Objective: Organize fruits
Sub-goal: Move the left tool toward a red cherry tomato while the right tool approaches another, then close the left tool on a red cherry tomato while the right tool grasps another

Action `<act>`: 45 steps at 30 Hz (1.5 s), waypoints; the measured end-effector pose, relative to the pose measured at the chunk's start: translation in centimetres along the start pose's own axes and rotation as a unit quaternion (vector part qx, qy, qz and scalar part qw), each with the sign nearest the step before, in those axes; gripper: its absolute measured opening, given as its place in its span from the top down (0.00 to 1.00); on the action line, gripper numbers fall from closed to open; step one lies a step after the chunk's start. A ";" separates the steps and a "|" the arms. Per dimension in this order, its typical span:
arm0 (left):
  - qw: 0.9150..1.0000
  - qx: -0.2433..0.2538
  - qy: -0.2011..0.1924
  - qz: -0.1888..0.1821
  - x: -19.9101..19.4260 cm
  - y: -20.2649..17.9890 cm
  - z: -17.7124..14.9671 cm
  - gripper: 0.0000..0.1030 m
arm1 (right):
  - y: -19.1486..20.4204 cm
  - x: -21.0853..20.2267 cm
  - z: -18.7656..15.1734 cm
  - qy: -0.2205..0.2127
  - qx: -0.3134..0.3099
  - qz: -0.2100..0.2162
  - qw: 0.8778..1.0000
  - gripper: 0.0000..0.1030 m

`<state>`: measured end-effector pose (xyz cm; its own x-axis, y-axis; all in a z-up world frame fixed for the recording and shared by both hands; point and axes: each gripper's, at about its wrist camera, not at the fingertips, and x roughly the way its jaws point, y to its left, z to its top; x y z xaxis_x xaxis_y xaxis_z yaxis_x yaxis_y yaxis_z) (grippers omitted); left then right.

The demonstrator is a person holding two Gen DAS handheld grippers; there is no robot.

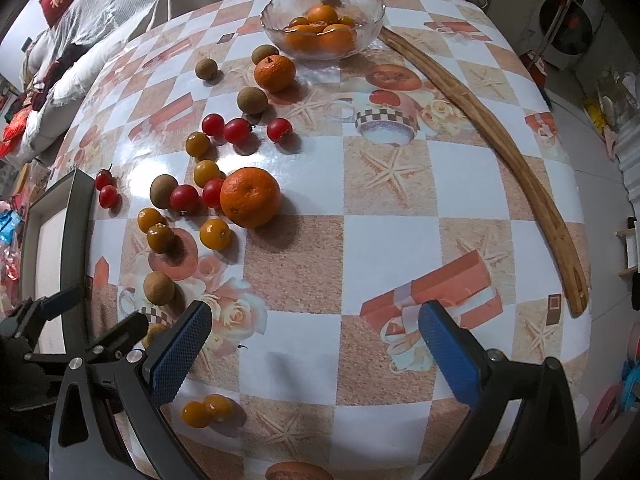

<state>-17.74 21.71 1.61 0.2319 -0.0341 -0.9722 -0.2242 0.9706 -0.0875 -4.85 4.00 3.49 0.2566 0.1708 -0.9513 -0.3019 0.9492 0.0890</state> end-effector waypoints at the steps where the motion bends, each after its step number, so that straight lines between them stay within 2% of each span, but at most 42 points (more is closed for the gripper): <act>1: 1.000 -0.003 0.001 -0.001 0.0 0.2 -0.1 0.00 | 0.1 0.1 0.0 0.000 -0.001 0.000 1.000 0.00; 6: 1.000 -0.007 -0.001 0.004 0.0 1.2 -0.2 0.00 | 0.7 0.7 0.1 0.003 -0.005 0.006 1.000 0.00; 10: 1.000 0.005 0.010 0.024 0.5 2.1 -0.4 0.00 | 1.0 1.0 0.4 0.003 -0.005 0.009 1.000 0.00; 15: 1.000 -0.011 0.012 0.026 0.2 4.1 -0.3 0.00 | 1.0 0.7 1.1 -0.006 -0.006 0.013 1.000 0.00; 20: 0.999 -0.032 -0.020 0.032 -1.0 4.7 2.4 0.00 | 0.7 0.5 3.3 -0.019 -0.006 0.021 1.000 0.00; 23: 0.997 -0.045 -0.022 0.056 -0.6 4.6 4.9 0.00 | 0.5 0.7 5.2 -0.022 -0.004 0.027 0.999 0.00; 28: 0.994 -0.080 -0.031 0.061 0.0 5.2 7.8 0.00 | 0.2 1.6 8.4 -0.015 -0.002 0.033 0.999 0.00; 30: 0.994 -0.084 -0.029 0.067 0.4 5.4 8.8 0.05 | 0.3 2.1 9.5 -0.012 -0.010 0.029 0.999 0.00; 31: 0.994 -0.086 -0.025 0.069 0.8 5.2 9.1 0.14 | 0.4 2.4 9.8 -0.010 -0.015 0.029 0.999 0.00; 32: 0.994 -0.088 -0.017 0.070 1.1 5.1 9.1 0.16 | 0.5 2.7 10.2 -0.006 -0.020 0.029 0.999 0.01; 35: 0.992 -0.104 -0.004 0.070 1.7 5.2 9.3 0.16 | 0.8 3.7 10.7 0.008 -0.034 0.030 0.999 0.10; 37: 0.991 -0.107 -0.003 0.076 2.1 5.1 9.3 0.16 | 1.0 4.3 10.7 0.016 -0.042 0.030 0.999 0.24; 38: 0.991 -0.107 -0.001 0.080 2.3 5.1 9.4 0.16 | 1.2 4.7 10.6 0.022 -0.048 0.030 0.998 0.26; 39: 0.991 -0.107 0.003 0.081 2.5 5.0 9.4 0.24 | 1.4 5.0 10.5 0.027 -0.053 0.031 0.998 0.28; 43: 0.990 -0.120 0.001 0.078 2.6 4.8 9.6 0.29 | 2.1 5.4 10.4 0.023 -0.076 0.021 0.997 0.29; 45: 0.990 -0.116 -0.003 0.076 2.4 4.5 9.8 0.40 | 2.6 5.5 10.4 0.021 -0.088 0.013 0.996 0.32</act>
<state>-8.93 28.33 1.05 0.1836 0.1106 -0.9768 -0.4686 0.8833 0.0120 5.37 10.19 1.54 0.2098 0.1803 -0.9610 -0.4656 0.8827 0.0640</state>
